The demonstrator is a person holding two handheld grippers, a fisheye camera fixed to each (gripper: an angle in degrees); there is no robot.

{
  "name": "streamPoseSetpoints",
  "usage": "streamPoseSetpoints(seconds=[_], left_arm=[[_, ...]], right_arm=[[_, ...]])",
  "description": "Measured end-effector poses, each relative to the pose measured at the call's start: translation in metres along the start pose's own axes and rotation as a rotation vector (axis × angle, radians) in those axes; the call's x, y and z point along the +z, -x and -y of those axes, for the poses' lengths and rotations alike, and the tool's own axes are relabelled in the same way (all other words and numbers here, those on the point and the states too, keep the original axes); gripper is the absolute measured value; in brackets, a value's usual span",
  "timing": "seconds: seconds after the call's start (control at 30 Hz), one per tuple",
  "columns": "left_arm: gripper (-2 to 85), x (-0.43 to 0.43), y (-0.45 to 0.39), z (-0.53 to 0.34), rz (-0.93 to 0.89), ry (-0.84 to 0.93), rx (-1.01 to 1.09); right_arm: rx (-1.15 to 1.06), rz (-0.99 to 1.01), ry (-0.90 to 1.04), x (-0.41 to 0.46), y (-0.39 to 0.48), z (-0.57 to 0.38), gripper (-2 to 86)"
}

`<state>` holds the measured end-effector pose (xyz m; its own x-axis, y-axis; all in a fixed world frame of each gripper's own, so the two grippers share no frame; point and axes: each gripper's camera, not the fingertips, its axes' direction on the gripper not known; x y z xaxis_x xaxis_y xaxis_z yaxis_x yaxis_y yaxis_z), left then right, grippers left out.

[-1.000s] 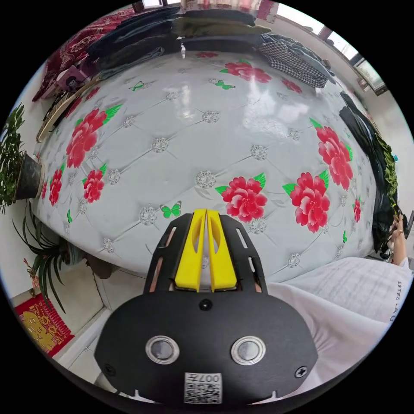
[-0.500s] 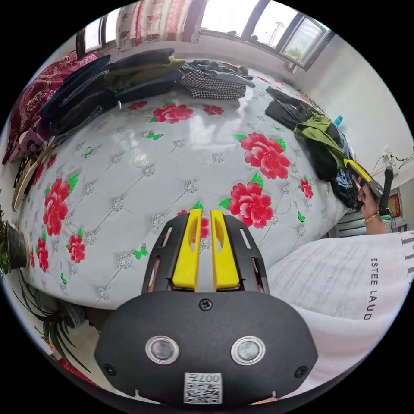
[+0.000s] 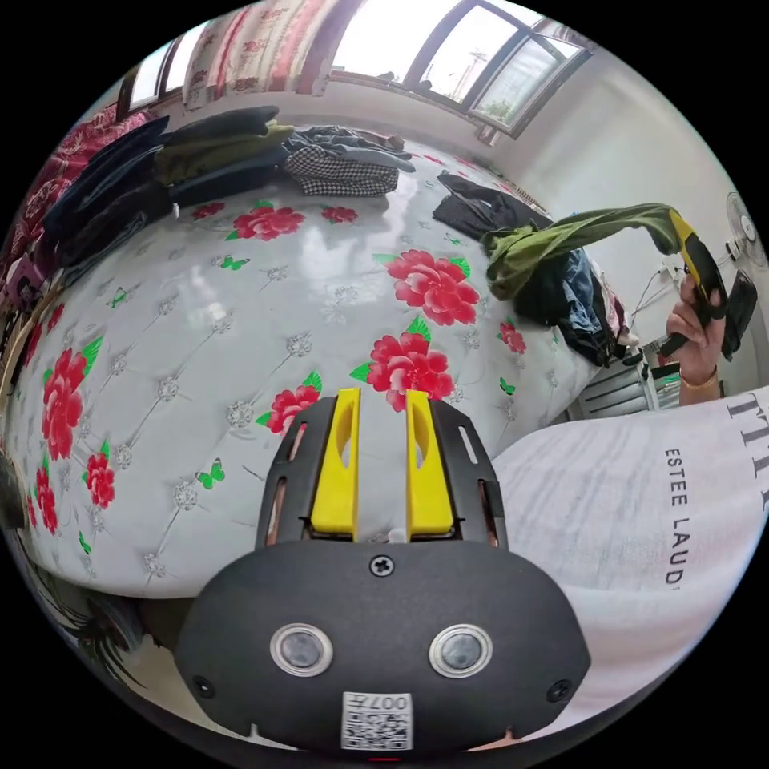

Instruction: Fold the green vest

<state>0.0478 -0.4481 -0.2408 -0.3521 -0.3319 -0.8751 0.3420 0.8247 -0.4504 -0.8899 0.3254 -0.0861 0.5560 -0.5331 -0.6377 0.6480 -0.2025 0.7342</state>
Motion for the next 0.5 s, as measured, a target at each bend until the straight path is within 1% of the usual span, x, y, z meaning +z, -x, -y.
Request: streamPoseSetpoints(seconds=[0.1, 0.17, 0.37, 0.5], left_arm=[[12.2, 0.01, -0.008, 0.006, -0.079, 0.038, 0.082], [13.2, 0.013, -0.02, 0.008, -0.118, 0.034, 0.158], [14.7, 0.002, -0.031, 0.027, -0.096, -0.049, 0.276], [13.5, -0.006, -0.022, 0.044, -0.138, -0.08, 0.323]], right_arm=[[-0.031, 0.041, -0.057, -0.022, 0.006, 0.009, -0.3], [-0.027, 0.105, -0.088, -0.036, 0.005, 0.015, -0.3], [-0.06, 0.205, -0.152, -0.056, 0.012, 0.021, -0.3], [-0.084, 0.246, -0.156, -0.063, 0.015, 0.022, -0.3]])
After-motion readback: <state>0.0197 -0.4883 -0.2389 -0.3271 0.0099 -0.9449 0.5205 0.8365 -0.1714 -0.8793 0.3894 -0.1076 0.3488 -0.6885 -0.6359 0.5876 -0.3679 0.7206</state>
